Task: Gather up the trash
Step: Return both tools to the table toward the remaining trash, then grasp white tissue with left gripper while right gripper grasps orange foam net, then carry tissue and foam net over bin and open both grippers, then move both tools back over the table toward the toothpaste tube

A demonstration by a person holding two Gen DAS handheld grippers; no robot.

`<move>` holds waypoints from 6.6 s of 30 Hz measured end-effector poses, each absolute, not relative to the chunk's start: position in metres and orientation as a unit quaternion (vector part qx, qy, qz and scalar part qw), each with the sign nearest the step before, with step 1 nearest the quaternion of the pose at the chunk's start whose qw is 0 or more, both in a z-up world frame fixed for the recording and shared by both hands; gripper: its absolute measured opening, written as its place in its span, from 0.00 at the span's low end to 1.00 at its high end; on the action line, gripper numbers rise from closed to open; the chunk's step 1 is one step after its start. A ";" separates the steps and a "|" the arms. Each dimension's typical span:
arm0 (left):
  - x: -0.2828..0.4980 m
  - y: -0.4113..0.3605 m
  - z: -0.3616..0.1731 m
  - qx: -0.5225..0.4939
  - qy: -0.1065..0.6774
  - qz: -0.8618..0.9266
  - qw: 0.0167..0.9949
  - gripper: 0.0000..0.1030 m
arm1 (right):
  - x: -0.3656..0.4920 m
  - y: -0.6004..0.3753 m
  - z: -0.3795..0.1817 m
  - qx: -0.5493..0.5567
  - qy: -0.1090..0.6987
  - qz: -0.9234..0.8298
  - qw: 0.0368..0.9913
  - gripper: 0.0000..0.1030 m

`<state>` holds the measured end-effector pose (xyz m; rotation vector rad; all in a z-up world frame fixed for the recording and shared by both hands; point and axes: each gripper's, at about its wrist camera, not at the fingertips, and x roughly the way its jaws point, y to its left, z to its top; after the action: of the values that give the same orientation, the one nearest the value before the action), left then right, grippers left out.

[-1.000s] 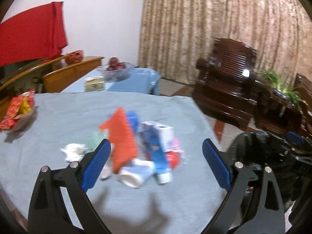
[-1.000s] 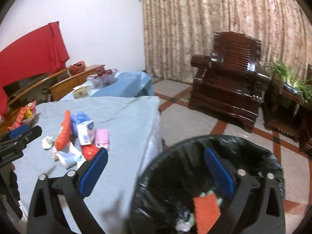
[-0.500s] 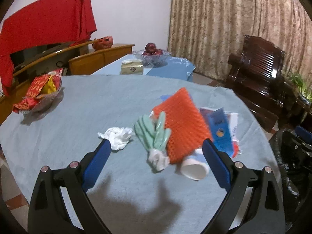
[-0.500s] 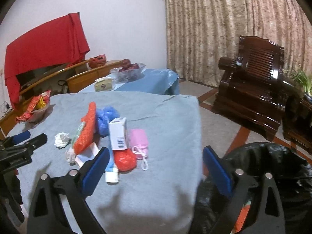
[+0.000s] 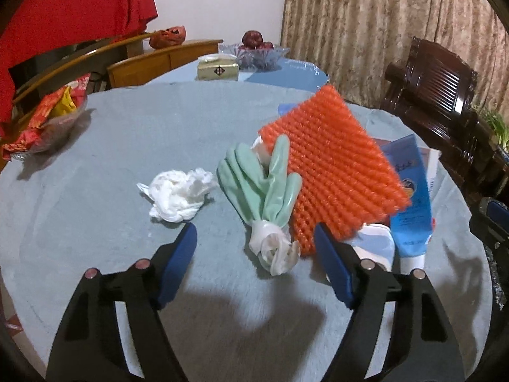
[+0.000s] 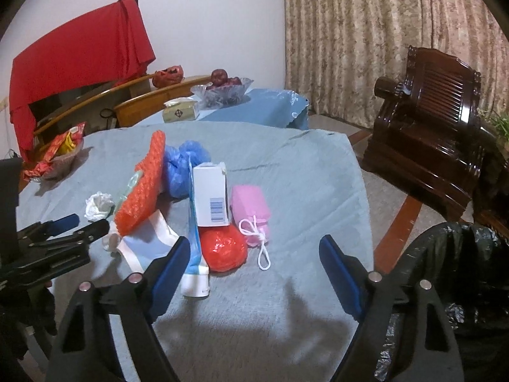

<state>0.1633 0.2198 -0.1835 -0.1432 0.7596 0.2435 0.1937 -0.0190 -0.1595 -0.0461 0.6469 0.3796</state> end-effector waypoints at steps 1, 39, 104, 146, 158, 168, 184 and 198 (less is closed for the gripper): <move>0.167 0.221 -0.188 -0.072 0.374 0.115 0.917 0.68 | 0.194 -0.019 -0.160 -0.022 0.317 0.186 0.930 0.79; 0.126 0.242 -0.161 -0.094 0.332 0.101 0.933 0.32 | 0.177 0.044 -0.140 -0.032 0.300 0.285 0.910 0.59; 0.110 0.156 -0.065 -0.079 0.249 -0.002 0.965 0.30 | 0.150 -0.022 -0.066 -0.010 0.254 0.283 0.925 0.12; 0.173 -0.125 -0.109 -0.014 0.292 -0.264 0.919 0.30 | 0.111 -0.291 -0.099 0.029 0.309 -0.003 0.951 0.12; 0.186 -0.145 -0.137 -0.007 0.324 -0.274 0.905 0.36 | 0.112 -0.312 -0.127 0.036 0.339 -0.020 0.940 0.13; 0.180 -0.118 -0.125 -0.009 0.309 -0.251 0.917 0.87 | 0.105 -0.307 -0.126 0.025 0.333 -0.033 0.942 0.74; 0.141 -0.004 -0.087 -0.016 0.283 -0.118 0.952 0.92 | 0.111 -0.248 -0.096 0.023 0.298 0.031 0.954 0.94; 0.110 0.101 -0.075 -0.027 0.271 -0.012 0.962 0.92 | 0.131 -0.156 -0.096 0.006 0.284 0.109 0.953 0.94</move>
<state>0.1098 0.1005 -0.0754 -0.0539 0.5479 -0.0250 0.1313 -0.1559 -0.0960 0.0127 0.5774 0.2207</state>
